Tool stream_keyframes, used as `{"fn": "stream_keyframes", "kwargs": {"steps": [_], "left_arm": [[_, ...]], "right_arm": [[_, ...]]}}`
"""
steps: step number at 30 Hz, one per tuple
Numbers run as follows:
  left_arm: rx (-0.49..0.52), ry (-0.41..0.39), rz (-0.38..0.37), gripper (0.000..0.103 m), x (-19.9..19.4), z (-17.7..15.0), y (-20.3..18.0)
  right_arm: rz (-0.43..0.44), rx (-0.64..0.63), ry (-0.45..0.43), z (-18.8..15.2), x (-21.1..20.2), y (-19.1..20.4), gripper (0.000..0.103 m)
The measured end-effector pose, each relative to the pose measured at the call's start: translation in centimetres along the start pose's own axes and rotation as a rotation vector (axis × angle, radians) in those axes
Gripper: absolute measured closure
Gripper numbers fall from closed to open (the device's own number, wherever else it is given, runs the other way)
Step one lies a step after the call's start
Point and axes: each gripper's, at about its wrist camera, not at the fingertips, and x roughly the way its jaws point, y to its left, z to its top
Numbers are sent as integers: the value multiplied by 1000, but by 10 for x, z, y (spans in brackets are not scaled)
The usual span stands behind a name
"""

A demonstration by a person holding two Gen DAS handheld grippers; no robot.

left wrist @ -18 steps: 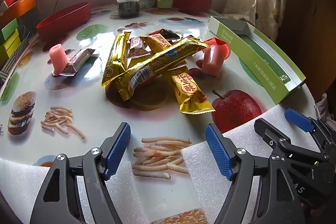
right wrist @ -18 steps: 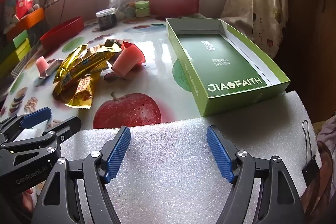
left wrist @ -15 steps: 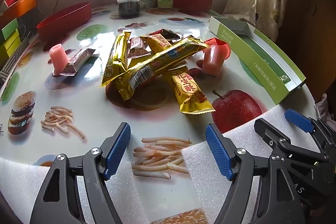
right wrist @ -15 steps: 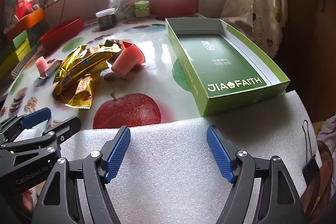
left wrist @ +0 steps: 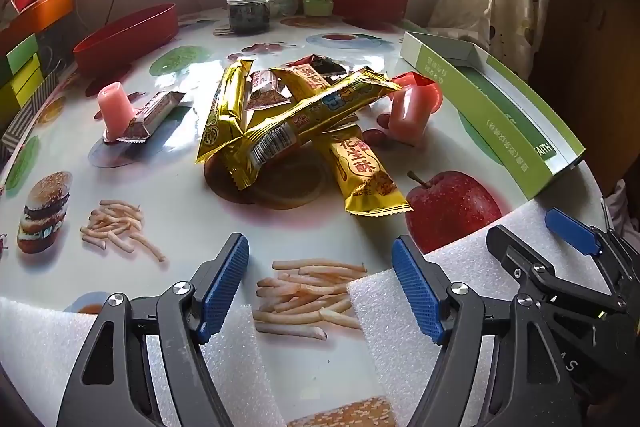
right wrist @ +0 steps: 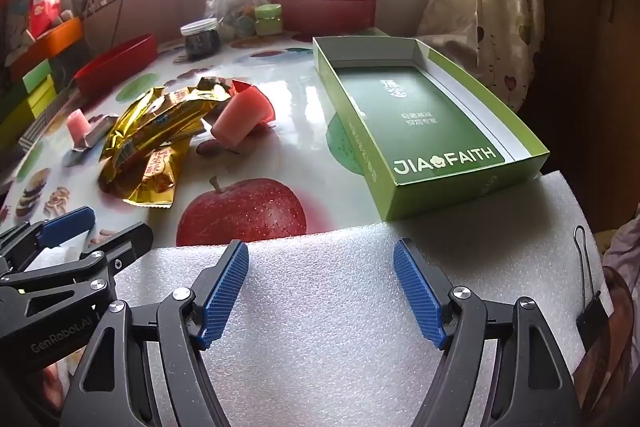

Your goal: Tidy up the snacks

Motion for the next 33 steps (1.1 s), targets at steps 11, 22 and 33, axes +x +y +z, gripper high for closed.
{"fn": "stream_keyframes", "kwargs": {"steps": [11, 22, 33], "left_arm": [[1, 1, 2, 28, 0, 1, 3], [0, -1, 4, 28, 0, 1, 2], [1, -3, 6, 28, 0, 5, 4]], "right_arm": [[-2, -1, -3, 0, 0, 0, 27], [-4, -1, -6, 0, -1, 0, 27], [-4, 0, -7, -1, 0, 1, 27]]}}
